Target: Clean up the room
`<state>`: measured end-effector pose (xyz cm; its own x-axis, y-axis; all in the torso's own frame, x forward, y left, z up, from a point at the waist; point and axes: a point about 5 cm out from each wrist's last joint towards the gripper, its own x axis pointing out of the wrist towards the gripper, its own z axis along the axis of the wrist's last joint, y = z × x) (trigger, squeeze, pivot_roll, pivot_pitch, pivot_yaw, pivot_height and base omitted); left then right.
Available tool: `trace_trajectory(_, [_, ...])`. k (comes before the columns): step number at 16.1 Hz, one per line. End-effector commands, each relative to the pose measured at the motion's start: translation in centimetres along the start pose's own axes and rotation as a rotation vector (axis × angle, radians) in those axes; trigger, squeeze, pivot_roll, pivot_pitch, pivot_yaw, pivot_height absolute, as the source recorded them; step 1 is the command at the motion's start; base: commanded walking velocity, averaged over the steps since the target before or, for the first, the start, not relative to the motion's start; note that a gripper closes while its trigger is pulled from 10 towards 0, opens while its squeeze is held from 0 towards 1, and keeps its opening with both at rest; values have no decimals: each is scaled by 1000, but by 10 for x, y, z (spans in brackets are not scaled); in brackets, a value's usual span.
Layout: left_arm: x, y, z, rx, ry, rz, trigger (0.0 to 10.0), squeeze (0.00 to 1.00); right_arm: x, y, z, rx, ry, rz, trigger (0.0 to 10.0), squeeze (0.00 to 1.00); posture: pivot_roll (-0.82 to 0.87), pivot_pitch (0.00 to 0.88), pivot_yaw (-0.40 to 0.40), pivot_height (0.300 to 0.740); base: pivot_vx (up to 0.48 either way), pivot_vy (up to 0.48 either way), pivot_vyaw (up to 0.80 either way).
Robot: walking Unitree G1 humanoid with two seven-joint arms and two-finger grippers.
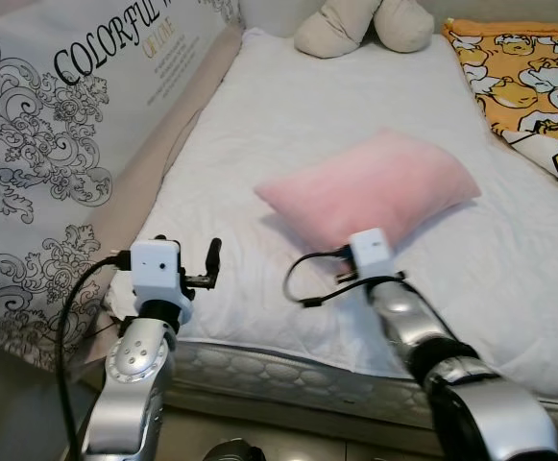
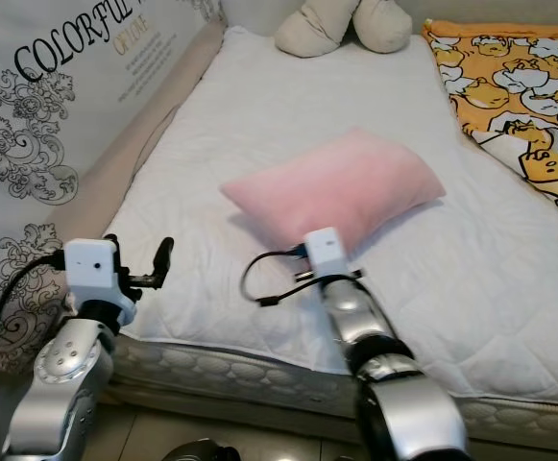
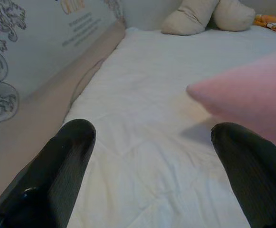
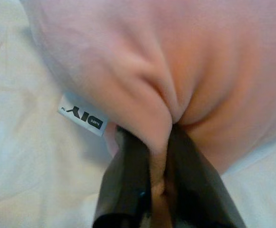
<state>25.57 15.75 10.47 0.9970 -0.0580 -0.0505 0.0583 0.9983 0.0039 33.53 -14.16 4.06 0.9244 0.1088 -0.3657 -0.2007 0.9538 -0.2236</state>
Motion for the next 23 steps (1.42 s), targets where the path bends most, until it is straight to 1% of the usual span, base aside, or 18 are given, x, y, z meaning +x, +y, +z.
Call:
trace_trajectory(1, [3, -3, 0, -2, -7, -13, 10000, 0, -3, -9, 5, 4, -80, 1, 0, 0, -26, 0, 84, 740, 0, 0, 0])
trace_trajectory(2, [4, -3, 0, -4, -8, -13, 10000, 0, -5, -11, 5, -4, -98, 22, 0, 0, -36, 0, 82, 740, 0, 0, 0])
trace_trajectory(3, [6, -5, 0, -10, -14, -15, 10000, 0, -10, -15, 2, -11, -118, 147, 0, 0, -46, 0, 85, 740, 0, 0, 0])
trace_trajectory(4, [9, -6, 0, -13, -19, -18, 10000, 0, -16, -30, -1, -36, -130, 203, 0, 0, -59, 0, 90, 740, 0, 0, 0])
trace_trajectory(5, [10, -6, 0, -15, -22, -22, 10000, 0, -22, -55, -5, -60, -108, 203, 0, 0, -66, 0, 95, 740, 0, 0, 0])
trace_trajectory(6, [12, -7, 0, -16, -25, -28, 10000, 0, -28, -81, -6, -114, -86, 171, 0, 0, -70, 0, 98, 740, 0, 0, 0])
trace_trajectory(7, [12, -7, 0, -17, -26, -31, 10000, 0, -31, -93, -5, -151, -75, 154, 0, 0, -74, 0, 100, 740, 0, 0, 0])
trace_trajectory(10, [14, -10, -1, -24, -30, -42, 10000, 0, -43, -145, 9, -268, -31, 52, 0, 0, -82, 0, 102, 740, 0, 0, 0])
trace_trajectory(11, [15, -11, -1, -26, -31, -44, 10000, 0, -44, -152, 12, -288, -21, 31, 0, 0, -83, 0, 102, 740, 0, 0, 0])
trace_trajectory(13, [15, -13, -1, -30, -35, -48, 10000, 0, -50, -175, 20, -400, 29, -40, 0, 0, -74, 0, 100, 740, 0, 0, 0])
trace_trajectory(15, [13, -13, -2, -33, -34, -48, 10000, 0, -52, -185, 22, -395, 67, -65, 0, 0, -72, 0, 93, 740, 0, 0, 0])
trace_trajectory(16, [13, -13, -2, -32, -34, -47, 10000, 0, -51, -180, 18, -397, 74, -47, 0, 0, -70, 0, 90, 740, 0, 0, 0])
trace_trajectory(17, [13, -13, -2, -34, -36, -44, 10000, 0, -48, -167, 4, -406, 108, 12, 0, 0, -66, 0, 87, 740, 0, 0, 0])
trace_trajectory(18, [13, -13, -2, -35, -38, -42, 10000, 0, -48, -160, -6, -405, 135, 28, 0, 0, -62, 0, 85, 740, 0, 0, 0])
trace_trajectory(19, [13, -13, -1, -34, -40, -38, 10000, 0, -50, -151, -25, -374, 186, 44, 0, 0, -58, 0, 84, 740, 0, 0, 0])
trace_trajectory(21, [12, -11, -2, -30, -39, -34, 10000, 0, -50, -132, -45, -319, 224, 67, 0, 0, -56, 0, 83, 740, 0, 0, 0])
trace_trajectory(22, [12, -10, -2, -29, -39, -33, 10000, 0, -50, -126, -51, -295, 232, 69, 10000, 0, -56, 0, 87, 740, 0, 0, 0])
trace_trajectory(23, [12, -10, -2, -28, -39, -33, 10000, 0, -49, -120, -57, -259, 240, 54, 10000, 0, -56, 0, 89, 740, 0, 0, 0])
